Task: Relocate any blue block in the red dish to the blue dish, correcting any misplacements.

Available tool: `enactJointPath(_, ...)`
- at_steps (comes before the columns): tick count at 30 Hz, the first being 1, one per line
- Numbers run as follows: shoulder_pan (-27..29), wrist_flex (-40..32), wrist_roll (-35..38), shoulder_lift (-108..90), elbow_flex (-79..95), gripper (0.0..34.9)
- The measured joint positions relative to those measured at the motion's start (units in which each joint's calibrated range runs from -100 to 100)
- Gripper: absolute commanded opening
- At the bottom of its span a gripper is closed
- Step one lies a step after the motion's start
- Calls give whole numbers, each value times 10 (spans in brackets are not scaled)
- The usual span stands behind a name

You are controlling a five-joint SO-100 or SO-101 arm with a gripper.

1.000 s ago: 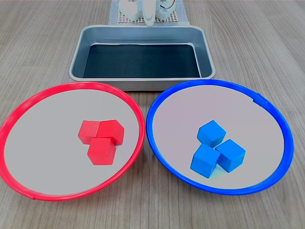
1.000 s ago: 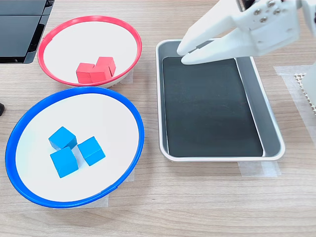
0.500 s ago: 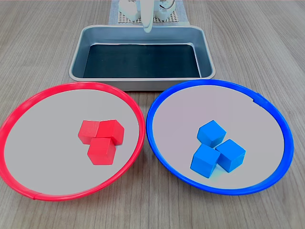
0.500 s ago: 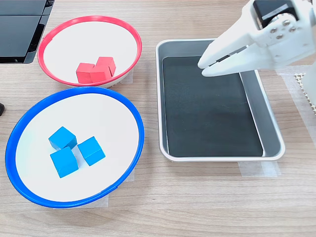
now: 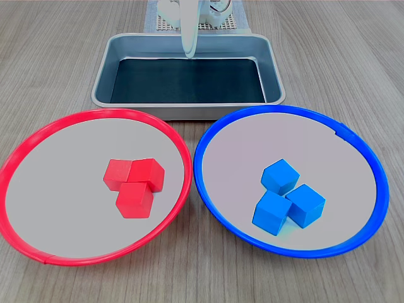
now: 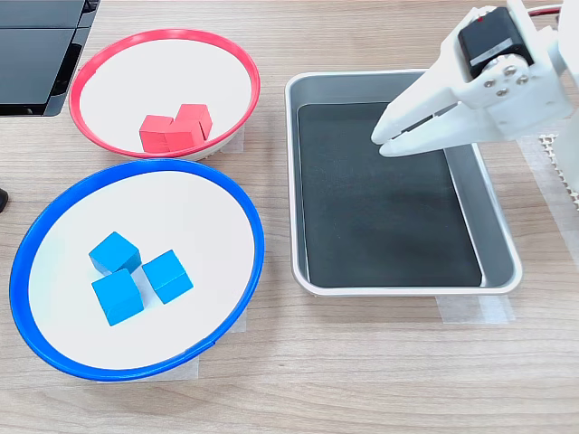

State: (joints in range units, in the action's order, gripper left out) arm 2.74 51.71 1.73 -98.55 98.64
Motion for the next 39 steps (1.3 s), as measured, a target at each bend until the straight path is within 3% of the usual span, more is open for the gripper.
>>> enactJointPath(39, 0, -8, 0, -2, 9, 3)
